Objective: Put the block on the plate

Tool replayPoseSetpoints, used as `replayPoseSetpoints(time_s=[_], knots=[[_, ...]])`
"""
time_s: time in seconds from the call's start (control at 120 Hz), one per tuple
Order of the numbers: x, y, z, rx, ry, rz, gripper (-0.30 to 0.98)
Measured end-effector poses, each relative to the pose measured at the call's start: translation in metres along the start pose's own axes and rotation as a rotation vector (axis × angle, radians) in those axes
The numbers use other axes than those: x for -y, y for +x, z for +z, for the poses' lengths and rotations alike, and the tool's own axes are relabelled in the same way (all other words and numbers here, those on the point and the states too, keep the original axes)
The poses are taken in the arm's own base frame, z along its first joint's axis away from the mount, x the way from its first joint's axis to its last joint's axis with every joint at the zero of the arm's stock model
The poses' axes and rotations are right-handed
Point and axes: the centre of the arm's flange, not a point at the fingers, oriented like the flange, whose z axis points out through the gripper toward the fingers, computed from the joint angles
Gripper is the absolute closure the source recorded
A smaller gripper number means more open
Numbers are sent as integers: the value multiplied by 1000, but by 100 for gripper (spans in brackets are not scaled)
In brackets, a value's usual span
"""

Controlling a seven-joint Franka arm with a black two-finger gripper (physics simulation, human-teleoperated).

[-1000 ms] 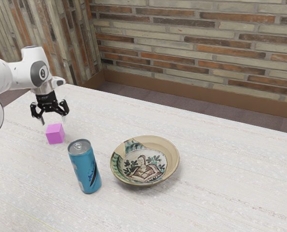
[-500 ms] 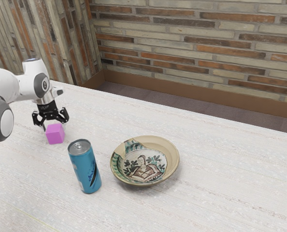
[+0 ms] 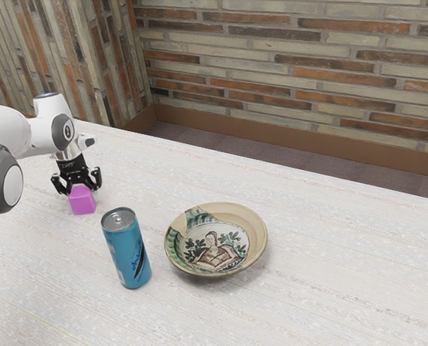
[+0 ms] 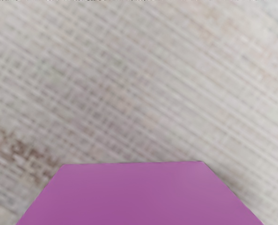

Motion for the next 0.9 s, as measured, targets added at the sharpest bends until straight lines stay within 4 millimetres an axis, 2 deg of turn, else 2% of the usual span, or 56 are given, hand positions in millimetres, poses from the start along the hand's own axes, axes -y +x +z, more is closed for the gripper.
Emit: replayPoseSetpoints(time_s=[0.133, 0.2, 0.25, 0.333, 0.4, 0.475, 0.517, 0.558, 0.608, 0.658, 0.725, 0.8, 0.9], knots=[[6, 1, -3, -3, 7, -7, 31], [7, 3, -13, -11, 11, -6, 32], [3, 5, -26, -21, 10, 2, 32], [-19, 5, -65, -45, 5, 36, 33], [-58, -9, -108, -70, 4, 96, 33], [-128, -40, -160, -103, -5, 198, 33], [-167, -59, -175, -106, -7, 256, 33], [-209, -80, -181, -100, -9, 319, 33], [-257, -106, -180, -85, -9, 388, 33], [-300, -132, -171, -60, -8, 450, 33], [-348, -165, -156, -24, -11, 517, 33], [-372, -189, -132, 26, -5, 544, 33], [-383, -220, -98, 94, 14, 552, 33]])
